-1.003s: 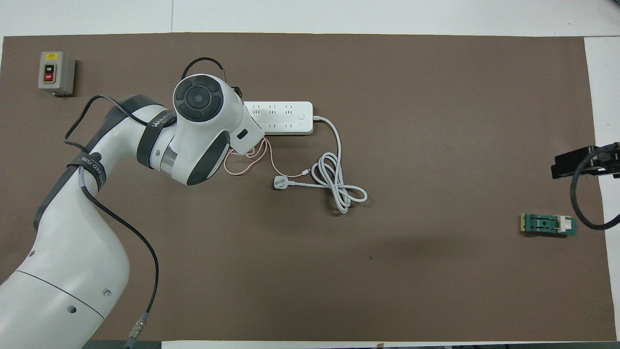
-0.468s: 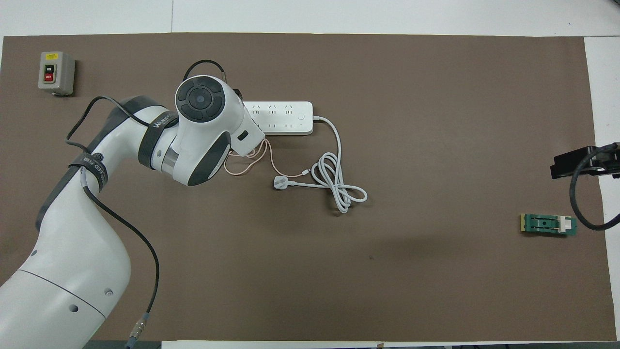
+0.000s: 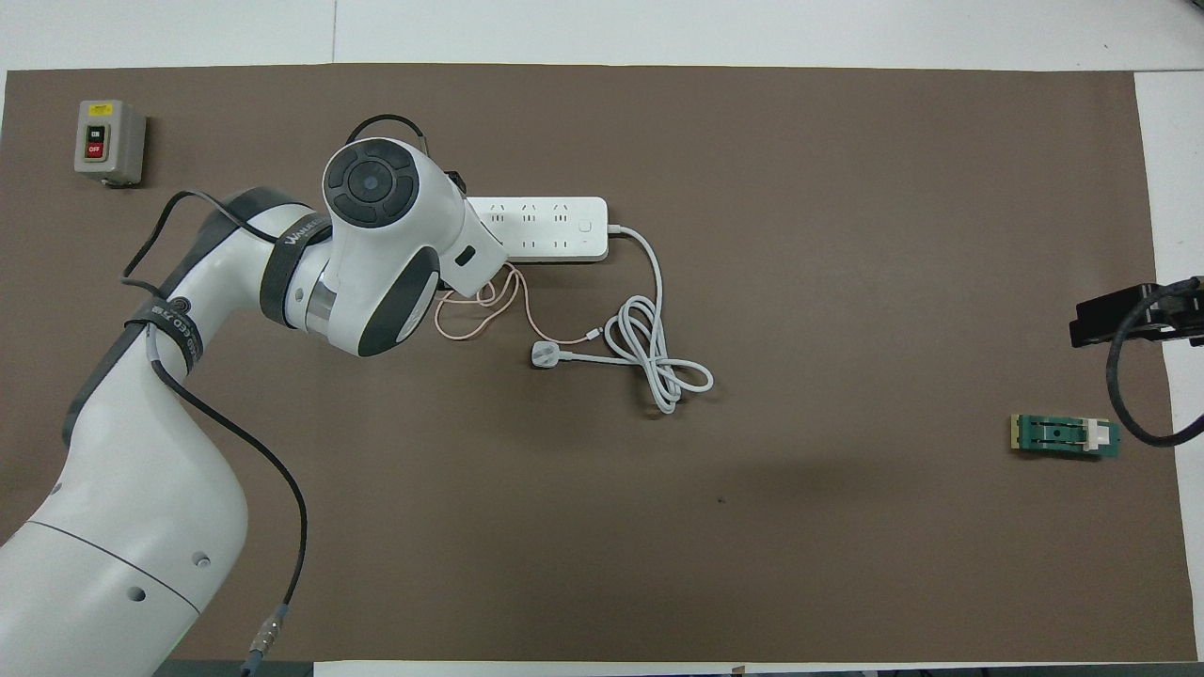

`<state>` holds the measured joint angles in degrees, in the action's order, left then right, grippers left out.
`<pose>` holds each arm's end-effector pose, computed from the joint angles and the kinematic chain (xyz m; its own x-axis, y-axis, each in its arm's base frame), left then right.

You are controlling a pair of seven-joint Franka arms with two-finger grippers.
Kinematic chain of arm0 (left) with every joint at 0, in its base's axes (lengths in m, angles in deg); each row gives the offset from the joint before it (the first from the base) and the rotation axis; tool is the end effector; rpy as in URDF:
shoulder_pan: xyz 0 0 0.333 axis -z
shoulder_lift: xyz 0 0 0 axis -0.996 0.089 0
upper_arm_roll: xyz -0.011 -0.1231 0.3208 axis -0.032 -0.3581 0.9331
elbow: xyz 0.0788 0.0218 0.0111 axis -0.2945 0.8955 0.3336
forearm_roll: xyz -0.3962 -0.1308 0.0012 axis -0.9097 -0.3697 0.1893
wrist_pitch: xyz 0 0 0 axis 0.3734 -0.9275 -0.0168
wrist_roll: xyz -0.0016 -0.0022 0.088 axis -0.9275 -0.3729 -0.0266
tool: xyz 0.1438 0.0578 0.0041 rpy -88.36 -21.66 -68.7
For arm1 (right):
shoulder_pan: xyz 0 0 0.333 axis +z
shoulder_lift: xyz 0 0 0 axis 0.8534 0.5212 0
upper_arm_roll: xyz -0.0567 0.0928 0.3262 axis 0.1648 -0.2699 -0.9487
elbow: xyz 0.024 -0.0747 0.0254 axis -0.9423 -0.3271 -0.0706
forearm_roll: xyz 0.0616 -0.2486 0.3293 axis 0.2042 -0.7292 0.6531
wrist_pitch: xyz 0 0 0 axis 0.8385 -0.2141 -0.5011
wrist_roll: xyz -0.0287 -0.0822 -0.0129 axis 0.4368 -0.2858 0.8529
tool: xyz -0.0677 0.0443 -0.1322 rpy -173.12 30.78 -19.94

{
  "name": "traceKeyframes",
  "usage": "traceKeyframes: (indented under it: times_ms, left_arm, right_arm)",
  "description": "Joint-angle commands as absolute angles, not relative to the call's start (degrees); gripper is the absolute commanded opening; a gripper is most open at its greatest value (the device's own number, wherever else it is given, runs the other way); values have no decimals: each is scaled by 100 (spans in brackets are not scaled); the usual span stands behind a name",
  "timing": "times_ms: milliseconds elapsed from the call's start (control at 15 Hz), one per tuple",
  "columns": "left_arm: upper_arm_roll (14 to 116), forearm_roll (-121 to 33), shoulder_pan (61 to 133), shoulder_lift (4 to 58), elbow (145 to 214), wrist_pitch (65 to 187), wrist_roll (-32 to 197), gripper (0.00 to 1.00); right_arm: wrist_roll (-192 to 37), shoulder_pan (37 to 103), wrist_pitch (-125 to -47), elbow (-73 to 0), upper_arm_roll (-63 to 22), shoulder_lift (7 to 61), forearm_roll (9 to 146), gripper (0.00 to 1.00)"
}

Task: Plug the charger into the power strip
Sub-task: 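Push the charger prongs into the power strip socket with the left gripper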

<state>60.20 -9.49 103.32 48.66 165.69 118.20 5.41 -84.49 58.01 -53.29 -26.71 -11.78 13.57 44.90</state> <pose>0.6614 -0.3055 0.3065 -0.0482 -0.9988 -0.0019 -0.9869 0.0479 -0.1542 0.5359 -0.0218 0.6114 0.9968 -0.0220 -0.0766 -0.0197 -0.9993 0.0304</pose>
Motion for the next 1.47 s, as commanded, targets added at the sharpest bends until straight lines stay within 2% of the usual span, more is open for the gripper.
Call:
traceKeyframes:
  times_ms: [0,401,936,1404]
  left_arm:
    - [5966,-1342,10230,4989,16447,11334,392,0]
    - [5878,-1378,10159,5183,16253,11044,268,0]
    - [5633,-1378,10019,5718,15489,10324,215,0]
    - [5579,-1466,9931,5605,15830,10884,5,0]
  right_arm:
    - [-8335,5745,-5249,-2721,-1185,1263,4582,100]
    - [-8335,5745,-5249,-2721,-1185,1263,4582,100]
    - [-8335,5745,-5249,-2721,-1194,1263,4582,100]
    - [-8335,5745,-5249,-2721,-1186,1263,4582,100]
